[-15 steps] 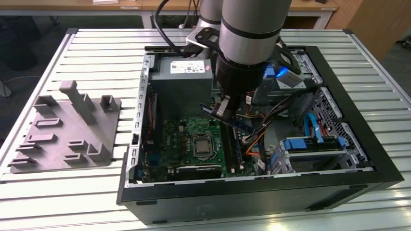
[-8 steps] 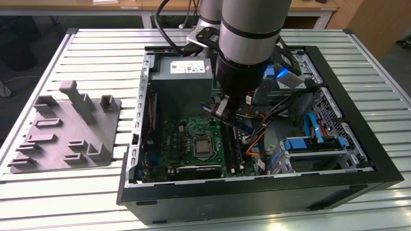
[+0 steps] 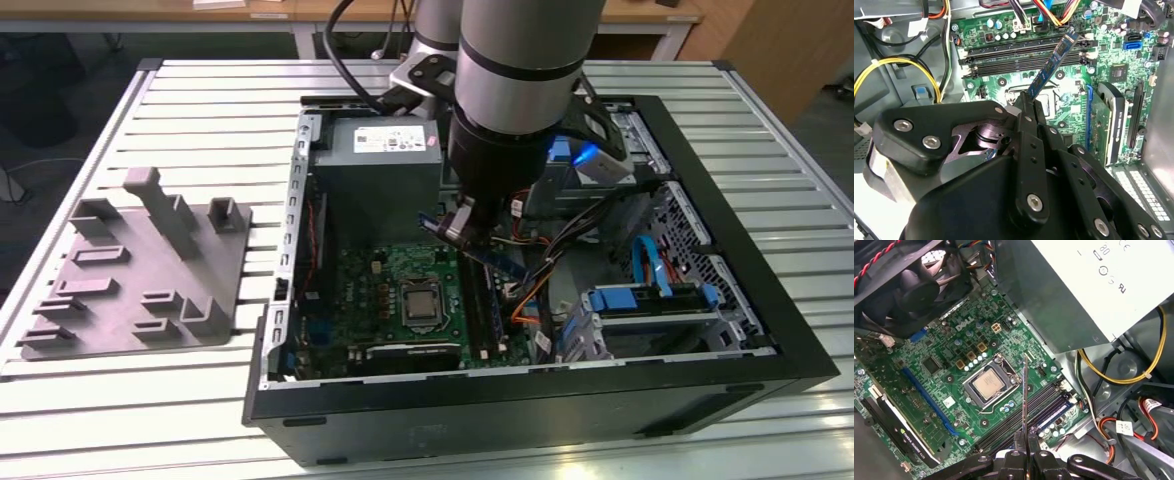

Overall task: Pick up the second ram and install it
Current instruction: 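Insert the second ram into the second slot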

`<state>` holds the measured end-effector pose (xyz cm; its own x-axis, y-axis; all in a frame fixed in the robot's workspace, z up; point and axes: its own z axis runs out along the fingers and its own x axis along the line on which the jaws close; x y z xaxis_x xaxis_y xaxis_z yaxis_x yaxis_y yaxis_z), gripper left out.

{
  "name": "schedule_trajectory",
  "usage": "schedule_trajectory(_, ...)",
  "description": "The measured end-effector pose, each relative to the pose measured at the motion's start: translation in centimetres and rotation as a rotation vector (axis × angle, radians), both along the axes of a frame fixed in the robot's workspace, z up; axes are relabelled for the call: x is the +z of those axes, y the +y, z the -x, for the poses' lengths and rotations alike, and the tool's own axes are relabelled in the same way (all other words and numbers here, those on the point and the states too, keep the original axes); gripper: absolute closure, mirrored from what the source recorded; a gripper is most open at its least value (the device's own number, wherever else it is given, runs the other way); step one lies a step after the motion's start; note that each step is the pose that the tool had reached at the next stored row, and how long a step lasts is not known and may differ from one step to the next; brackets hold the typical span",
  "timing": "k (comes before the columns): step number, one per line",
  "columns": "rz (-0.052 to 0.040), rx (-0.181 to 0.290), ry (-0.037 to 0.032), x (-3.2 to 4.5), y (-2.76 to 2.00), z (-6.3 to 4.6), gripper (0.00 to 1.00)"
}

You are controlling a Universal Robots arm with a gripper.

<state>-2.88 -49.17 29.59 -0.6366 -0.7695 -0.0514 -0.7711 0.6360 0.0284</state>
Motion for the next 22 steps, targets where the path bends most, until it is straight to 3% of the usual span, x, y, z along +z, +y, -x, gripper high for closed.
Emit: schedule_trajectory(22, 0.0000, -0.104, 0.0000, 0.00, 0.00, 0.00, 0.87)
